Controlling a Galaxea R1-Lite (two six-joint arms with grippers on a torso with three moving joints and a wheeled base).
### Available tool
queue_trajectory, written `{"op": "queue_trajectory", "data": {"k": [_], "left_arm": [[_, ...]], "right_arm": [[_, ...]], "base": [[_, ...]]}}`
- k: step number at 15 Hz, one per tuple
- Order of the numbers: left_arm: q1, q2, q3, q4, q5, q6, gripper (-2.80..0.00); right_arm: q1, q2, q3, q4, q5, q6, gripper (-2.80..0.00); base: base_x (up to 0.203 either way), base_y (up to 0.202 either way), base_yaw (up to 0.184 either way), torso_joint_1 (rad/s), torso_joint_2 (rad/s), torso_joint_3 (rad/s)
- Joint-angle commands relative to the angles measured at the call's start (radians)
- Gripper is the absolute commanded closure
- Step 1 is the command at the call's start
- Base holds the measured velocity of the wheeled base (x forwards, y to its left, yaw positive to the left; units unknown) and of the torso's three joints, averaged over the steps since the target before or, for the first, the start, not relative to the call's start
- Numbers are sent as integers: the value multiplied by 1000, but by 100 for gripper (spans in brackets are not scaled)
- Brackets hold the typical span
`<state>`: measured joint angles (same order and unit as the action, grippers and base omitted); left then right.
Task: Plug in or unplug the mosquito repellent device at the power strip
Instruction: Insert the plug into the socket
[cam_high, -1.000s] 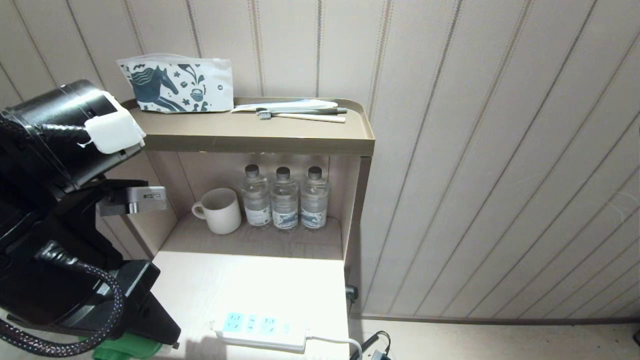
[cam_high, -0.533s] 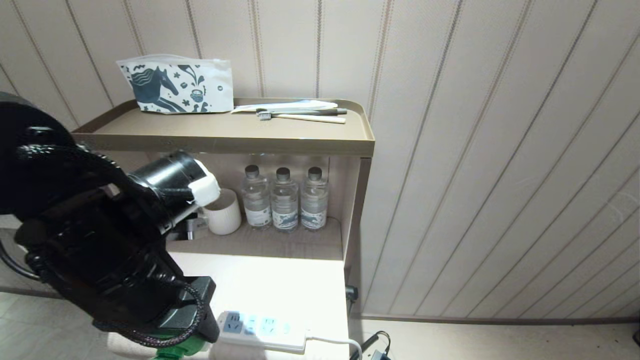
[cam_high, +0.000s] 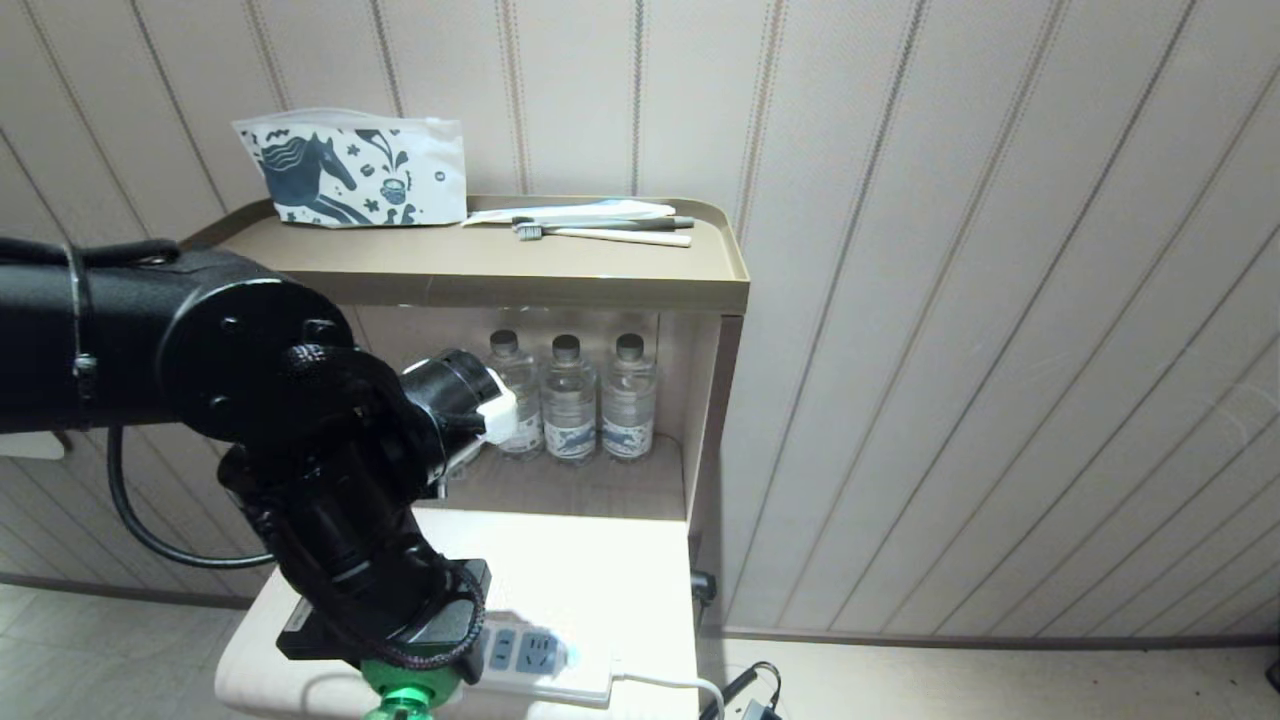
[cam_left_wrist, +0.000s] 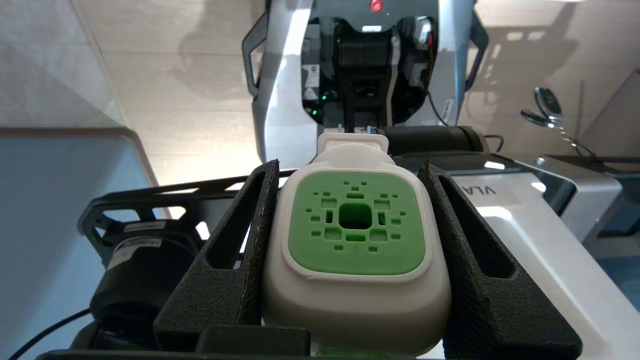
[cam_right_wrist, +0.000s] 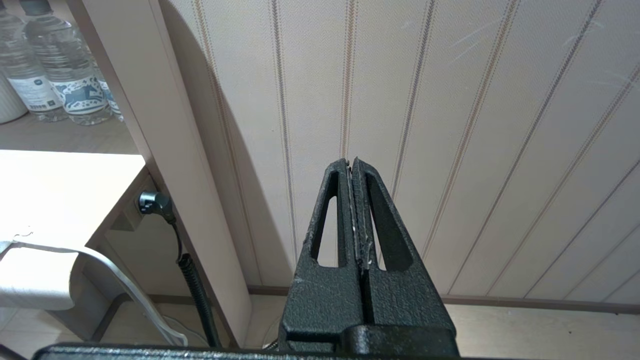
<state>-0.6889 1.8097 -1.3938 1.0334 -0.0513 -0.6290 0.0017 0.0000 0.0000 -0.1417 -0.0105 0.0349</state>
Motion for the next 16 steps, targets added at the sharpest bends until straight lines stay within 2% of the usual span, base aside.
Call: {"op": "queue_trajectory", "data": {"k": [1,4,8,10,16], "left_arm": [[0,44,9,-3,-1,-7,0],[0,70,32,-65,13,-28,0],[38,104,64,-141,75,-31,0],[63,124,73,-164,77,-31,0],[64,183,55,-237,90,-35,0]], "right_arm": [[1,0,0,-1,0,0,0],[0,0,0,-1,0,0,0],[1,0,0,-1,0,0,0],[0,0,0,-1,0,0,0],[0,0,0,-1,0,0,0]], "base": [[0,0,0,0,0,0],[0,0,0,0,0,0],[0,0,0,0,0,0],[0,0,0,0,0,0],[0,0,0,0,0,0]]}}
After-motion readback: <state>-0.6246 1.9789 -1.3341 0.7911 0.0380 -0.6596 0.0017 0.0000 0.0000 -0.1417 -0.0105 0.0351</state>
